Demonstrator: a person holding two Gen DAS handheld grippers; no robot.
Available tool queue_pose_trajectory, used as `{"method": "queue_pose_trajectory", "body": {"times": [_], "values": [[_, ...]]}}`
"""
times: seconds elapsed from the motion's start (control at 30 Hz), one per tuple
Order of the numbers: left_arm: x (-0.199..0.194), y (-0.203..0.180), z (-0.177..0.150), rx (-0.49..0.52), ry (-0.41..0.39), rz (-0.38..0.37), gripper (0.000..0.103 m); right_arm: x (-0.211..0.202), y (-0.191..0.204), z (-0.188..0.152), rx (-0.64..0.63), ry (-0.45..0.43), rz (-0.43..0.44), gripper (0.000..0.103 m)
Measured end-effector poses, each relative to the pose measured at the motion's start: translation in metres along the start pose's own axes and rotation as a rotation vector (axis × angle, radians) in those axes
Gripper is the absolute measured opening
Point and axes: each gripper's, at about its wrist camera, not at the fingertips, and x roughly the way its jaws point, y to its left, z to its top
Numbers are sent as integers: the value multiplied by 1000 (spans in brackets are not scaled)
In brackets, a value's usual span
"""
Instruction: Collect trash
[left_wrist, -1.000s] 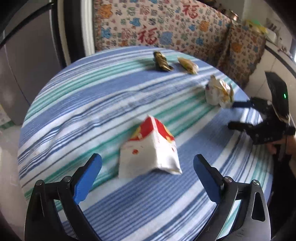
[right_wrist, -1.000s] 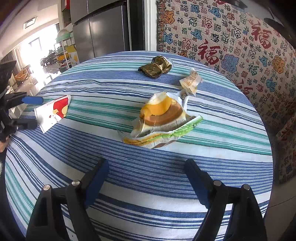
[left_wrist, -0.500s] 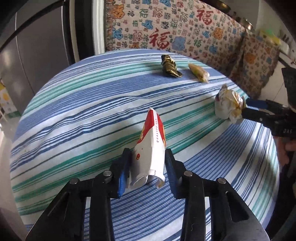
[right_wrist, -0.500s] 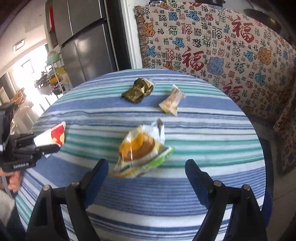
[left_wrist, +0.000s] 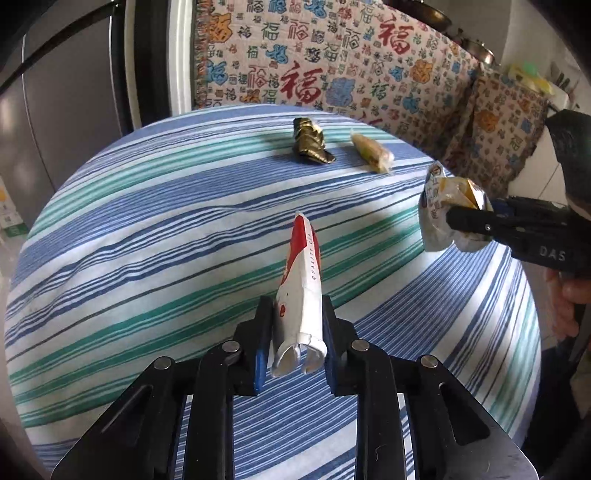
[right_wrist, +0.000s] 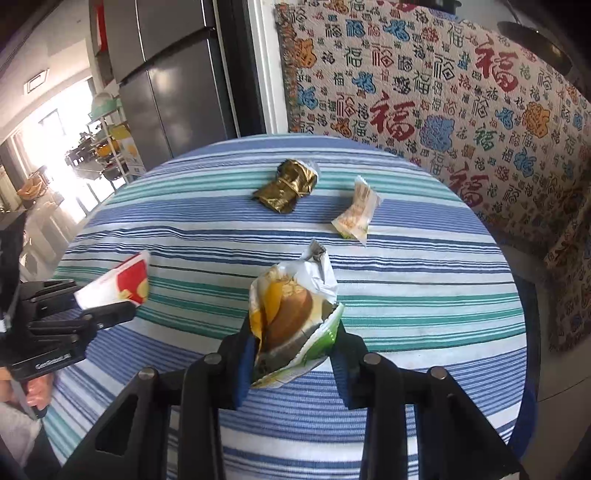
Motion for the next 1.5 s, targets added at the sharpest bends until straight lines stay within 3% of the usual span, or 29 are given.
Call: {"method": "queue_pose_trajectory", "body": {"times": [0.73, 1.23, 1.5], "values": [[-3, -59, 20, 110, -63, 75, 22, -28, -32, -25, 40, 5, 6, 36], [-5, -87, 19, 69, -74, -66, 20, -69, -77, -34, 105, -41, -9, 36], [-5, -123, 22, 108, -63, -117, 20, -81, -103, -48, 156, -34, -5, 36]]}}
